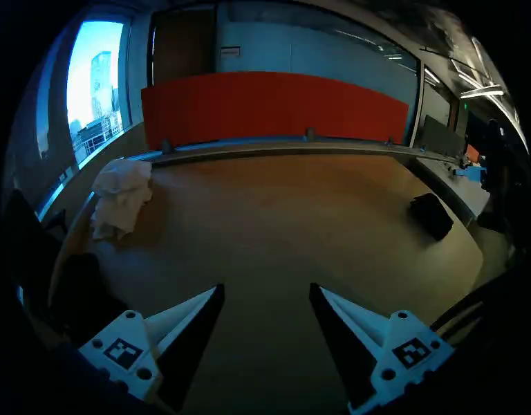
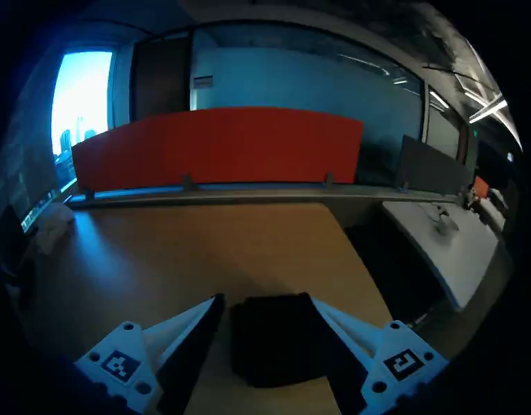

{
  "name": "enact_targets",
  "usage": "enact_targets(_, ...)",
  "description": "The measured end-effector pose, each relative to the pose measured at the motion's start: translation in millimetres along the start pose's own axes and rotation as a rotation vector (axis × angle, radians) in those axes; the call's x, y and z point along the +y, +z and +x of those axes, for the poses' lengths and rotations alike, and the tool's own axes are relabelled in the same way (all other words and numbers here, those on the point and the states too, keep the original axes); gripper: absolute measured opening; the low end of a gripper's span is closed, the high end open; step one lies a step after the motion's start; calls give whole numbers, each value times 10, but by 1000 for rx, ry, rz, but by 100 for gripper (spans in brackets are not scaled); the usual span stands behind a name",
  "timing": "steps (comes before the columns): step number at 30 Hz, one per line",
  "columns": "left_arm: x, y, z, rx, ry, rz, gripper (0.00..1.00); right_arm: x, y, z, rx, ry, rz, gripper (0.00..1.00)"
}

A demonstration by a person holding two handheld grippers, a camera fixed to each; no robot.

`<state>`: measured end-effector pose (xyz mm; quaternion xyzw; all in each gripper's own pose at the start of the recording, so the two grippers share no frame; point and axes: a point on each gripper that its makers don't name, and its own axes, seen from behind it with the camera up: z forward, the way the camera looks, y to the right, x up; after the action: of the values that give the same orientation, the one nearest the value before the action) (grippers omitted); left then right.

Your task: Fold towel

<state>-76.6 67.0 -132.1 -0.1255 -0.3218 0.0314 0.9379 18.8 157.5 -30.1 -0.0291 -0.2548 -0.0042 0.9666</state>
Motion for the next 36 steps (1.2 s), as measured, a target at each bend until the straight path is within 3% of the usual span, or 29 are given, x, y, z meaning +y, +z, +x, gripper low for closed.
enact_targets(17, -9, 51, 77, 18, 4, 9, 90, -387, -256, 706, 289, 58, 20, 85)
enact_targets(26, -114, 79, 259, 71, 2, 38, 90, -548, -296, 803, 324, 56, 44, 85)
enact_targets(36, -359, 156, 740, 207, 15, 98, 90, -754, -360, 924, 348, 67, 66, 85)
